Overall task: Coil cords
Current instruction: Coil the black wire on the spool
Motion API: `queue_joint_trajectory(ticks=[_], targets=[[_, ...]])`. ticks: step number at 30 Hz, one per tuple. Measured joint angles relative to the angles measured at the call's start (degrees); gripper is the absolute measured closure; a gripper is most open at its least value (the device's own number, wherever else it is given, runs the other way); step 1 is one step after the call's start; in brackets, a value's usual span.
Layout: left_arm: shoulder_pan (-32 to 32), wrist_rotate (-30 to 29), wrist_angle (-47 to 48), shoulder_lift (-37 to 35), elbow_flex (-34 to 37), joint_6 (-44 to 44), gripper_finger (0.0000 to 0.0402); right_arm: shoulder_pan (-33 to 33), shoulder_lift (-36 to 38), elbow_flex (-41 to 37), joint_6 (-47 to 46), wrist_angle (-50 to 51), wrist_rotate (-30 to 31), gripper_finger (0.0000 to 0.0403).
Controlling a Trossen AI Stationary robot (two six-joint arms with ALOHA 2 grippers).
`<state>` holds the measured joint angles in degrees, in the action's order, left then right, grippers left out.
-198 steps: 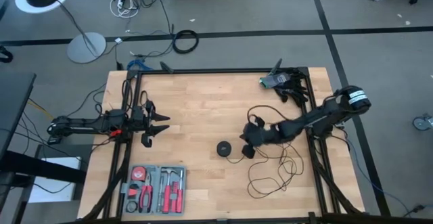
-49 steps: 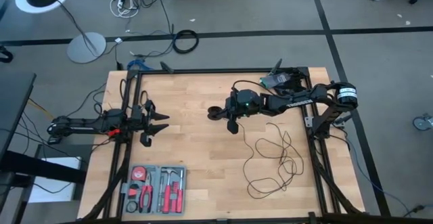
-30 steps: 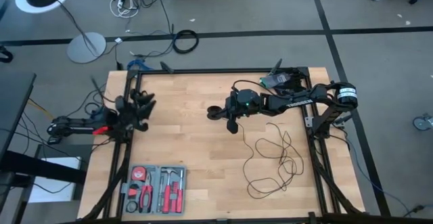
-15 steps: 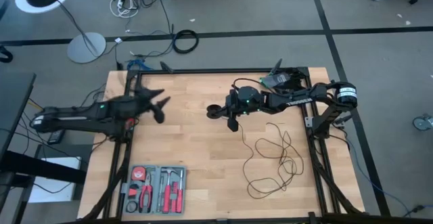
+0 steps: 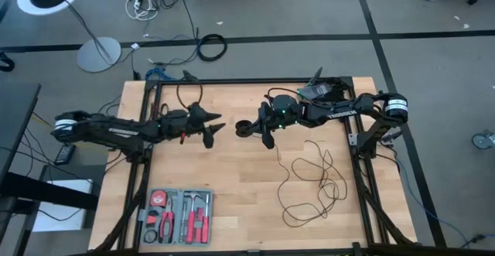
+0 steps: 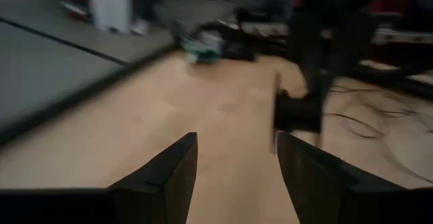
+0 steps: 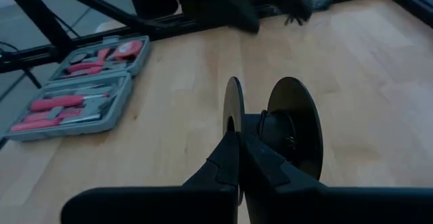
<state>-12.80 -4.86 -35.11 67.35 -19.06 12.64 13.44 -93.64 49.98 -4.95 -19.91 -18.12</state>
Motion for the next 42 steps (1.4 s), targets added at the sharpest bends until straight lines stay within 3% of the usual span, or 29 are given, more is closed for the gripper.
queue_joint_trajectory(ticks=[4,10,15,23,35,42], targets=[[-2.8,9.0,-6.1,3.5,0.2,-1.1,0.0195,0.8,0.0,0.0,0.0,-0.1,-4.0,0.0399],[-3.3,9.1,-8.9,4.3,0.2,-4.7,0.0195,0.6,0.0,0.0,0.9,-0.3,-6.1,0.0399],[-3.2,9.7,-8.8,4.3,0.2,-0.3,0.0195,0.3,0.0,0.0,3.3,-2.0,-5.6,0.0399],[-3.2,12.7,-10.2,4.3,0.2,-0.2,0.0195,0.6,0.0,0.1,2.0,-7.7,-4.0,0.0399],[-3.2,14.9,-8.7,4.3,-2.3,-0.5,0.0195,0.5,0.0,0.9,0.9,-7.2,-4.0,0.0400],[-3.2,15.6,-8.7,8.8,-4.3,-0.4,0.0195,0.5,0.0,0.9,0.7,-8.1,-4.1,0.0400]])
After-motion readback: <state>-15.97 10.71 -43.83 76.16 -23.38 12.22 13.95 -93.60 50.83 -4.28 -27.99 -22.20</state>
